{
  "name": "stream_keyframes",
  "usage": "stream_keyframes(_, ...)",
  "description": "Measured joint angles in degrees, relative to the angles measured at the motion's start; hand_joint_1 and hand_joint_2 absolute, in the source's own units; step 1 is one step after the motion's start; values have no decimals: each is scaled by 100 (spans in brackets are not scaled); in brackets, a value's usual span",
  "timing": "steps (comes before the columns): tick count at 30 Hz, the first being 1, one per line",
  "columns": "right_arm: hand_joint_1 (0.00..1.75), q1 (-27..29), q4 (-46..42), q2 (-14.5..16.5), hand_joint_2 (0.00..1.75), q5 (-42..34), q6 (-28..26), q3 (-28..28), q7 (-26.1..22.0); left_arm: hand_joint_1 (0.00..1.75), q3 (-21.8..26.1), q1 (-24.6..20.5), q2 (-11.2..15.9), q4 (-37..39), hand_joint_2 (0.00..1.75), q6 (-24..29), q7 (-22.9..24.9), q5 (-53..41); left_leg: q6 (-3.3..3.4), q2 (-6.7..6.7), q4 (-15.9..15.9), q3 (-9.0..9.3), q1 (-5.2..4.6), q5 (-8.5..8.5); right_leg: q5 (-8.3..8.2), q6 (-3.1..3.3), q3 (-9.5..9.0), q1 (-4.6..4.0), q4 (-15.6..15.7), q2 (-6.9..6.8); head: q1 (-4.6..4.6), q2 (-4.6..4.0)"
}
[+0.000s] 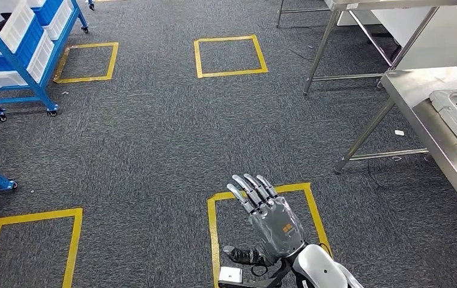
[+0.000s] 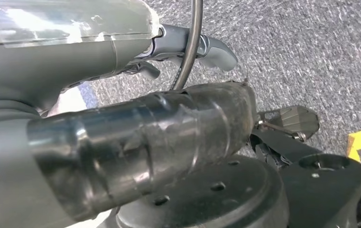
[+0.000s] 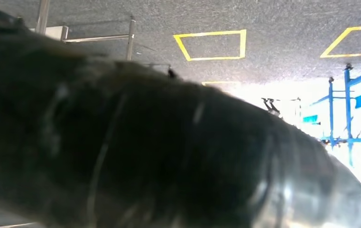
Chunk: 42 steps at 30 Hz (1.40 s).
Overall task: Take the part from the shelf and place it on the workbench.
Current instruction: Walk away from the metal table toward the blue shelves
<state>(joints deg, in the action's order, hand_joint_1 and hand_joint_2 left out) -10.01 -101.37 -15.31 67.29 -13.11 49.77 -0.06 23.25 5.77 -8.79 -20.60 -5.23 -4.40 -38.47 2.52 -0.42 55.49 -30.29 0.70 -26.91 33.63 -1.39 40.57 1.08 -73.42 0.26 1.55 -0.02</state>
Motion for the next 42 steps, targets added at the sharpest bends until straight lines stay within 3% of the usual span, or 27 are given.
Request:
stream_keyframes(1, 0, 3, 3, -6, 0, 0, -1, 0, -7, 0, 19, 18, -4, -36, 0, -12, 8, -5, -21, -10, 8, 14, 8, -16, -162, -27, -80, 37, 175, -3, 0, 0)
stream_keyframes(2, 0, 4, 5, -10, 0, 0, -2, 0, -9, 0, 29, 35, -7, -68, 0, -19, 13, -8, -52, -22, 24, 33, 19, -43, -389, -54, -255, 76, 541, -5, 1, 0)
stream_keyframes(4, 0, 2, 11, -16, 0, 1, -9, 0, -12, 0, 46, 61, -13, -124, 0, -21, 15, -8, -140, -48, 82, 40, 25, -109, -637, -68, -594, 95, 1217, 13, 1, 0)
stream_keyframes(5, 0, 4, 14, -20, 0, 1, -14, 1, -12, 0, 55, 68, -14, -147, 0, -21, 16, -8, -184, -56, 111, 32, 23, -138, -654, -41, -676, 83, 1390, 23, 1, 0)
stream_keyframes(9, 0, 6, 16, -27, 0, 1, -28, 4, -14, 0, 74, 76, -31, -206, 0, -22, 16, -8, -328, -47, 199, 17, 65, -248, -565, 171, -732, 17, 1449, 25, -3, 0)
stream_keyframes(11, 0, 5, 15, -27, 0, 1, -30, 4, -14, 0, 91, 79, -34, -225, 0, -23, 16, -8, -352, -10, 647, -185, 77, -482, -540, 265, -810, 12, 1490, -1, -4, 0)
stream_keyframes(13, 0, 6, 16, -27, 0, 1, -31, 5, -16, 0, 108, 82, -37, -235, 0, -23, 16, -8, -346, 8, 1442, -626, 70, -776, -496, 327, -863, -26, 1496, -30, -4, 0)
stream_keyframes(14, 0, 7, 17, -27, 0, 1, -31, 6, -16, 0, 112, 86, -39, -240, 0, -23, 16, -8, -336, 8, 1755, -830, 66, -831, -470, 347, -889, -47, 1495, -37, -4, 0)
stream_keyframes(15, 0, 8, 17, -27, 0, 1, -31, 7, -16, 0, 116, 91, -41, -243, 0, -24, 16, -8, -319, 8, 1878, -948, 61, -774, -441, 358, -923, -67, 1493, -38, -4, 0)
stream_keyframes(16, 0, 7, 17, -27, 0, 1, -31, 7, -16, 0, 120, 98, -43, -245, 0, -25, 16, -8, -291, 8, 1779, -956, 53, -603, -405, 361, -968, -82, 1492, -33, -4, 0)
stream_keyframes(18, 0, 7, 17, -27, 0, 1, -31, 7, -16, 0, 130, 112, -43, -249, 0, -25, 16, -8, -215, 11, 1118, -729, 18, -104, -325, 349, -1076, -95, 1490, -25, -3, 0)
stream_keyframes(20, 0, 7, 17, -27, 0, 1, -31, 7, -16, 0, 137, 120, -43, -252, 0, -23, 16, -8, -166, 15, 649, -552, -11, 174, -278, 336, -1140, -95, 1489, -24, -2, 0)
stream_keyframes(23, 0, 6, 17, -27, 0, 1, -32, 7, -16, 0, 144, 120, -43, -255, 0, -24, 17, -9, -144, 19, 519, -482, -36, 147, -253, 312, -1139, -96, 1490, -25, -3, 0)
stream_keyframes(26, 0, -6, 19, -27, 0, 0, -42, 12, -25, 0, 165, 130, -50, -278, 0, -54, 18, -70, -32, 8, 206, -192, -60, -23, -172, 163, -1102, -88, 1311, -34, 0, 0)
stream_keyframes(28, 0, -15, 20, -29, 0, -1, -46, 15, -34, 0, 177, 144, -57, -292, 0, -73, 17, -119, 27, 5, 124, -72, -52, -64, 29, 95, -808, -66, 774, -30, 5, 0)
stream_keyframes(30, 0, -14, 23, -33, 0, -1, -46, 19, -43, 0, 189, 134, -61, -294, 0, -79, 17, -153, 45, -12, 117, -11, -57, -122, 238, 59, -321, -48, 126, -27, 2, 0)
stream_keyframes(31, 0, -11, 26, -35, 44, -1, -45, 22, -47, 0, 196, 131, -63, -294, 0, -79, 16, -175, 38, -38, 118, 35, -58, -163, 222, 46, -149, -36, -18, -26, 1, 0)
stream_keyframes(32, 0, -10, 28, -36, 87, -1, -44, 26, -53, 0, 204, 130, -65, -294, 0, -80, 14, -201, 24, -70, 118, 97, -57, -210, 96, 37, -73, -24, 27, -25, 1, 0)
stream_keyframes(34, 0, -11, 33, -40, 175, -3, -40, 31, -59, 0, 228, 130, -72, -294, 0, -80, 10, -249, -15, -152, 117, 259, -52, -325, -439, 33, -201, 1, 641, 30, 3, 0)
stream_keyframes(35, 0, -11, 39, -48, 175, -4, -34, 32, -62, 0, 247, 127, -79, -295, 0, -82, 9, -270, -36, -186, 118, 330, -48, -376, -633, 41, -290, 4, 940, 110, 2, 0)
stream_keyframes(37, 0, -15, 51, -62, 175, -14, -18, 37, -68, 0, 287, 103, -93, -299, 0, -89, 5, -304, -97, -270, 120, 368, -22, -455, -778, 101, -403, -25, 1286, 243, 8, 0)
stream_keyframes(40, 0, -38, 58, -67, 175, -31, 0, 46, -84, 0, 321, 83, -114, -303, 0, -96, -5, -347, -206, -337, 187, 404, 2, -488, -718, 242, -524, -62, 1368, 166, 8, 0)
stream_keyframes(42, 0, -65, 58, -67, 175, -36, 4, 48, -94, 0, 356, 82, -117, -303, 0, -103, -19, -385, -227, -209, 520, 281, -2, -562, -655, 318, -683, -47, 1443, 69, 2, 0)
